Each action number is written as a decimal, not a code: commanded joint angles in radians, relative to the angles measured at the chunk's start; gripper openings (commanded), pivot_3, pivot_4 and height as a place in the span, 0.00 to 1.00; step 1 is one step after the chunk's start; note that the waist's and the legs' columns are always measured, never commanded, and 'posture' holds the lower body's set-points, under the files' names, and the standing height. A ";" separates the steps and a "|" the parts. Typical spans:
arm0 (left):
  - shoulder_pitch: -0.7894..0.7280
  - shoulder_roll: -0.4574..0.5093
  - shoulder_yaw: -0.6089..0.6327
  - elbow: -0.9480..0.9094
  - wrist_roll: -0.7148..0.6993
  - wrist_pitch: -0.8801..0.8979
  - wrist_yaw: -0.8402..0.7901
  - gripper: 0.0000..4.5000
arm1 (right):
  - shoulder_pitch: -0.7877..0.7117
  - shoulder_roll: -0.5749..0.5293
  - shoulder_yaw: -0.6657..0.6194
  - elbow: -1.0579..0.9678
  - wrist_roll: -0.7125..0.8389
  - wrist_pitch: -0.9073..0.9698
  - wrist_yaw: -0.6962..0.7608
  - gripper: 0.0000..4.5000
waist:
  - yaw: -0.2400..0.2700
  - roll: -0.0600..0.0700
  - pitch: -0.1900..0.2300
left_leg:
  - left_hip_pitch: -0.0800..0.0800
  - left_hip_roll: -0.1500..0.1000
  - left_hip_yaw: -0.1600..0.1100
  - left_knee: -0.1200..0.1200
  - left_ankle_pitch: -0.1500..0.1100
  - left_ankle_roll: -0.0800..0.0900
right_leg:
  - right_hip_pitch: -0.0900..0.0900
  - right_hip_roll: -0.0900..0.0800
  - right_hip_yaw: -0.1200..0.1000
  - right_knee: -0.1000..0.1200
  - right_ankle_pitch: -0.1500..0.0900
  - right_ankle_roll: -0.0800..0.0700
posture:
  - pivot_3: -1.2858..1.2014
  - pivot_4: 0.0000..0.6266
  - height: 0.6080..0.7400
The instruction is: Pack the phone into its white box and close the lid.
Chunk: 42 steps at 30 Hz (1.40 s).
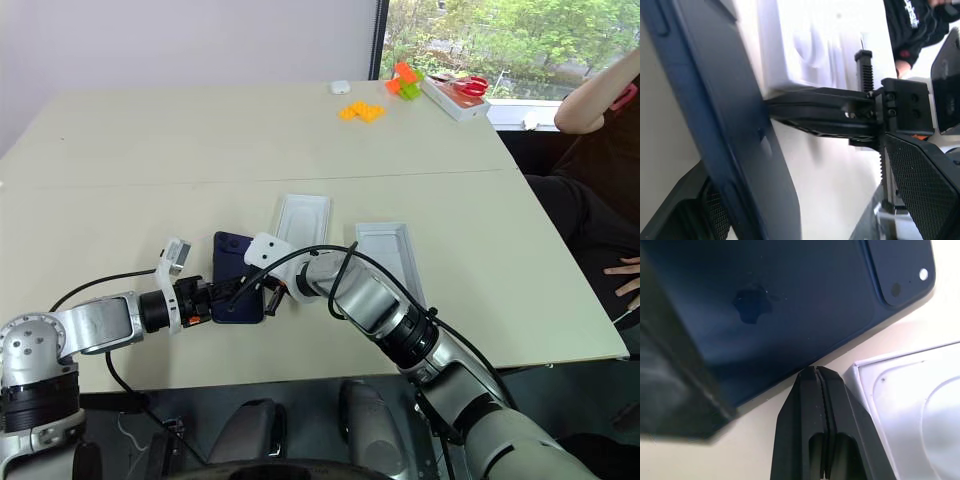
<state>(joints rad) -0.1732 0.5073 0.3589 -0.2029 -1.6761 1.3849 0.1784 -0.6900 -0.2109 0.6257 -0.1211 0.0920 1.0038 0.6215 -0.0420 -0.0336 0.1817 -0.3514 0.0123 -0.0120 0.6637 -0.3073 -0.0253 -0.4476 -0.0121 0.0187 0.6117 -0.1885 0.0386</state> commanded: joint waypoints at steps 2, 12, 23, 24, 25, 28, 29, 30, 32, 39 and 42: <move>0.019 0.058 -0.060 -0.038 -0.107 -0.097 0.040 0.99 | -0.007 0.014 0.008 0.007 0.000 -0.006 0.009 0.00 | 0.000 0.000 0.000 | -0.002 0.000 -0.001 0.000 0.000 0.000 | -0.002 0.000 0.000 0.000 0.000 -0.001 | 0.52 0.24 0.99; 0.063 0.201 -0.070 0.014 -0.119 -0.214 0.048 0.99 | -0.011 0.015 0.006 0.015 -0.006 -0.015 0.010 0.00 | -0.003 0.000 0.000 | -0.003 0.000 0.000 0.000 0.000 0.000 | -0.004 0.001 -0.001 0.000 0.000 -0.001 | 0.52 0.24 0.99; 0.069 0.226 -0.140 0.012 -0.144 -0.254 0.036 0.79 | -0.012 0.020 0.004 0.021 -0.014 -0.021 0.010 0.00 | -0.002 0.000 0.000 | -0.004 0.000 0.001 0.000 0.000 0.000 | -0.004 0.001 -0.001 0.000 -0.001 -0.001 | 0.52 0.24 0.99; 0.071 0.227 -0.142 0.010 -0.146 -0.258 0.036 0.69 | -0.011 0.020 0.003 0.021 -0.014 -0.021 0.010 0.00 | -0.002 0.000 0.000 | -0.004 0.000 0.001 0.000 0.000 0.000 | -0.005 0.001 -0.001 0.000 -0.001 -0.001 | 0.52 0.24 0.99; 0.072 0.230 -0.143 0.008 -0.149 -0.261 0.033 0.57 | -0.011 0.021 0.003 0.021 -0.014 -0.020 0.009 0.00 | -0.003 0.000 0.000 | -0.004 0.000 0.001 0.000 0.000 0.000 | -0.005 0.001 -0.001 0.000 -0.001 -0.001 | 0.52 0.24 0.99; 0.074 0.239 -0.142 0.005 -0.156 -0.269 0.030 0.47 | -0.010 0.021 0.001 0.021 -0.015 -0.018 0.008 0.00 | -0.002 0.000 0.000 | -0.004 0.000 0.001 0.000 0.000 0.000 | -0.005 0.001 -0.001 0.000 -0.001 -0.001 | 0.52 0.24 0.99; 0.075 0.242 -0.140 0.008 -0.155 -0.271 0.030 0.47 | -0.009 0.021 0.001 0.021 -0.014 -0.018 0.008 0.00 | -0.003 0.000 0.001 | -0.004 0.000 0.001 0.000 0.000 0.000 | -0.005 0.001 -0.001 0.000 -0.001 -0.001 | 0.52 0.24 0.99; 0.077 0.242 -0.138 0.012 -0.158 -0.276 0.030 0.47 | -0.009 0.021 0.000 0.021 -0.014 -0.017 0.008 0.00 | -0.003 0.000 0.001 | -0.004 0.000 0.001 0.000 0.000 0.000 | -0.006 0.001 -0.001 0.000 -0.001 -0.001 | 0.52 0.24 0.99; 0.082 0.241 -0.133 0.018 -0.168 -0.286 0.033 0.47 | -0.009 0.021 0.000 0.021 -0.015 -0.018 0.008 0.00 | -0.003 0.000 0.001 | -0.005 0.000 0.001 0.000 0.000 0.000 | -0.006 0.001 -0.001 0.000 -0.001 -0.001 | 0.52 0.24 0.99; 0.096 0.246 -0.128 0.019 -0.191 -0.307 0.023 0.28 | -0.016 0.015 0.001 0.020 -0.022 -0.024 0.008 0.00 | -0.003 0.000 0.001 | -0.005 0.001 0.002 0.000 0.000 0.000 | -0.007 0.001 -0.001 0.000 -0.001 -0.001 | 0.52 0.24 0.99; 0.101 0.250 -0.127 0.011 -0.191 -0.316 0.014 0.01 | -0.019 0.007 -0.005 0.007 -0.022 -0.019 0.009 0.00 | -0.003 0.001 0.001 | -0.006 0.001 0.002 0.000 0.000 0.000 | -0.007 0.001 -0.001 0.000 -0.001 -0.001 | 0.52 0.24 0.99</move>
<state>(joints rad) -0.0745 0.7467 0.2183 -0.1749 -1.8602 1.0790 0.2016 -0.6966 -0.2044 0.6206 -0.1035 0.0758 0.9848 0.6295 -0.0445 -0.0331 0.1827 -0.3567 0.0129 -0.0100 0.6638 -0.3072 -0.0253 -0.4550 -0.0113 0.0181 0.6115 -0.1893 0.0376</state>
